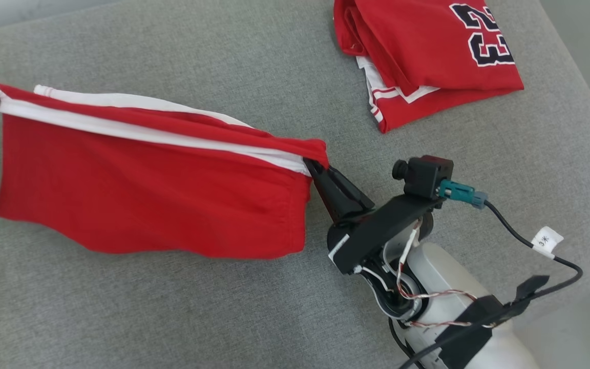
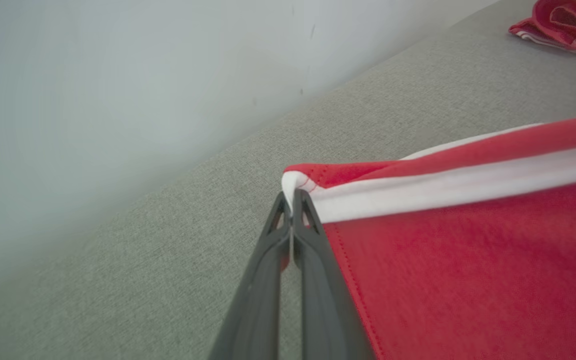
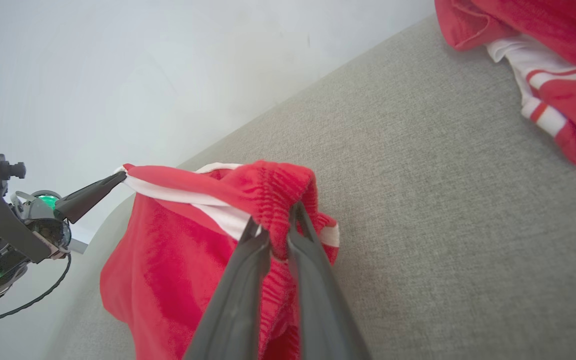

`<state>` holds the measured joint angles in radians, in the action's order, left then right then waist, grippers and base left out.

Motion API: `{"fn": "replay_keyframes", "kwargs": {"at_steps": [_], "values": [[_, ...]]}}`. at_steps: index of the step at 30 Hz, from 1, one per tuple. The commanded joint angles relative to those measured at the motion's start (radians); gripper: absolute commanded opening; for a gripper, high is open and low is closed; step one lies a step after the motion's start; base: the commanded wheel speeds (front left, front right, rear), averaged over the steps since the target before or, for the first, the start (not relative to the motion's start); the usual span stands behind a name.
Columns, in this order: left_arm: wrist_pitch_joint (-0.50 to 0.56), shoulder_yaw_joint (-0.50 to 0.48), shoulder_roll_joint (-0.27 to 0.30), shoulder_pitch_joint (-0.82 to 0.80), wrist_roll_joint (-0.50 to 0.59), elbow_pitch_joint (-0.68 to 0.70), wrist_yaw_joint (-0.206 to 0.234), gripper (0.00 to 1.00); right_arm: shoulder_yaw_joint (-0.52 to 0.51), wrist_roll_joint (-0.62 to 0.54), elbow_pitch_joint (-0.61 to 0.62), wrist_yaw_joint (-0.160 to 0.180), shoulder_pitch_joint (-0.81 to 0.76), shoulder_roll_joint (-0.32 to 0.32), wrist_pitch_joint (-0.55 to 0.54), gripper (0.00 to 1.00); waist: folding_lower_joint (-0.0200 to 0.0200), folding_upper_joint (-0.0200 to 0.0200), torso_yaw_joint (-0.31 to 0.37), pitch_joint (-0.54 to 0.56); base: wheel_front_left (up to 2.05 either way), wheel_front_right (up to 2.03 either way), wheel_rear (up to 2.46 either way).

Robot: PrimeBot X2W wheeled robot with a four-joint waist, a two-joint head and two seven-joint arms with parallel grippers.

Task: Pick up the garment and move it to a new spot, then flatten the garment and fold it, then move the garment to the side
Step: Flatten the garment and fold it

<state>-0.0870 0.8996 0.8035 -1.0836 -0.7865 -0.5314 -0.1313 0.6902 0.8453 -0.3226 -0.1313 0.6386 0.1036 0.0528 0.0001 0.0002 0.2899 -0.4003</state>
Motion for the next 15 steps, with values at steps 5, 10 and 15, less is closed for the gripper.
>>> {"fn": "replay_keyframes", "kwargs": {"at_steps": [5,10,15], "values": [[-0.014,0.071,-0.005,-0.073,-0.034,-0.053,0.002,0.00,-0.014,-0.003,-0.054,0.001,0.036,-0.021,0.028,0.00,-0.0001,-0.0002,0.014,-0.020,0.00,0.00,0.00],[-0.019,0.135,-0.015,-0.115,-0.065,-0.108,0.002,0.00,-0.007,-0.002,-0.099,0.001,0.064,-0.038,0.040,0.00,-0.0001,-0.0002,0.025,-0.029,0.00,0.00,0.00],[-0.043,0.192,-0.023,-0.133,-0.089,-0.148,0.002,0.28,0.015,0.011,-0.126,0.001,0.083,-0.048,0.055,0.31,-0.0001,-0.0002,0.027,-0.025,0.00,0.00,0.00]]}}
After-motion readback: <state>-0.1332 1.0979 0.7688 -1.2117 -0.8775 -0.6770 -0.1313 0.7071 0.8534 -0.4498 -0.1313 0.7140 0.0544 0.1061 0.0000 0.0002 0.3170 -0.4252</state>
